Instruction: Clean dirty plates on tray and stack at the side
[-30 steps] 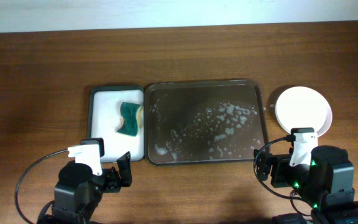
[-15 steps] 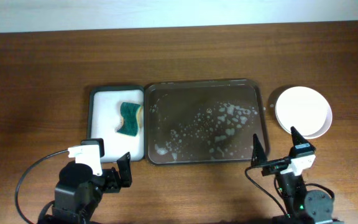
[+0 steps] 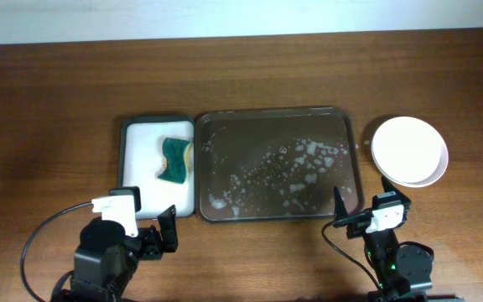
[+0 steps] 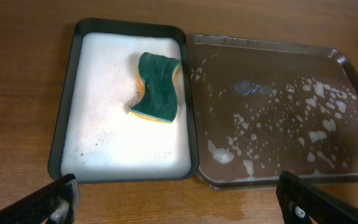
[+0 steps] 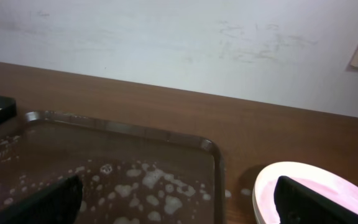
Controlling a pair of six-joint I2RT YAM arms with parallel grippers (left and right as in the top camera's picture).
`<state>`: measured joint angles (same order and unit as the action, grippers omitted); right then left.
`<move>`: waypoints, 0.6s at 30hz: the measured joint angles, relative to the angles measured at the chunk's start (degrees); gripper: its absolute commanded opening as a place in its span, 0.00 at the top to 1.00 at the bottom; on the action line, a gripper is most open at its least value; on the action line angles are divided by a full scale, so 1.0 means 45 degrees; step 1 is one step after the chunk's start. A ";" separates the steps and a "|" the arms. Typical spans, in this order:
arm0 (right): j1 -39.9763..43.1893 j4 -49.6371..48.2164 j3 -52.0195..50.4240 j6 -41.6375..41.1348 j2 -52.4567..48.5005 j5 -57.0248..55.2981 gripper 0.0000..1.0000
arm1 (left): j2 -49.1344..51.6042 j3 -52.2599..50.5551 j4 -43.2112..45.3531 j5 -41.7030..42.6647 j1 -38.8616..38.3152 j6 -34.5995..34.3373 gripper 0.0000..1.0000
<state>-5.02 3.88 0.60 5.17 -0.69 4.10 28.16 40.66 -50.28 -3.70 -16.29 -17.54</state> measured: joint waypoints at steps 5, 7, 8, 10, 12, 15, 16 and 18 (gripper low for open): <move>0.0000 0.0000 0.0000 0.0010 0.0000 0.0000 0.01 | 0.0000 0.0000 0.0005 0.0000 0.0000 0.0000 0.00; 0.0000 0.0000 0.0000 0.0000 0.0000 0.0000 0.01 | 0.0000 0.0000 0.0005 0.0000 0.0000 0.0000 0.00; 0.0000 0.0000 0.0000 0.0000 0.0000 0.0000 0.01 | 0.0000 0.0000 0.0005 0.0000 0.0000 0.0000 0.00; 0.0000 0.0000 0.0000 0.0000 0.0000 0.0000 0.02 | 0.0000 -0.0005 0.0000 0.0000 0.0000 0.0000 0.00; 0.0000 0.0000 0.0000 -0.0005 0.0005 0.0000 0.01 | -0.0126 -0.0015 -0.0330 -0.0199 0.0005 -0.0005 0.01; 0.0000 0.0000 0.0000 0.0000 0.0024 0.0000 0.01 | -0.1744 -0.1248 0.0593 -0.0738 0.0860 0.0005 0.01; 0.0000 0.0000 0.0000 0.0000 0.0024 0.0000 0.01 | -0.2686 -0.2492 0.1413 -0.0758 0.1447 0.0005 0.01; 0.0000 0.0000 0.0000 0.0005 0.0024 0.0000 0.01 | -0.3891 -0.4357 0.3400 -0.0695 0.1923 0.0005 0.01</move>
<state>-5.02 3.88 0.60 5.19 -0.58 4.10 10.66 21.06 -34.98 -6.83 -7.64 -17.52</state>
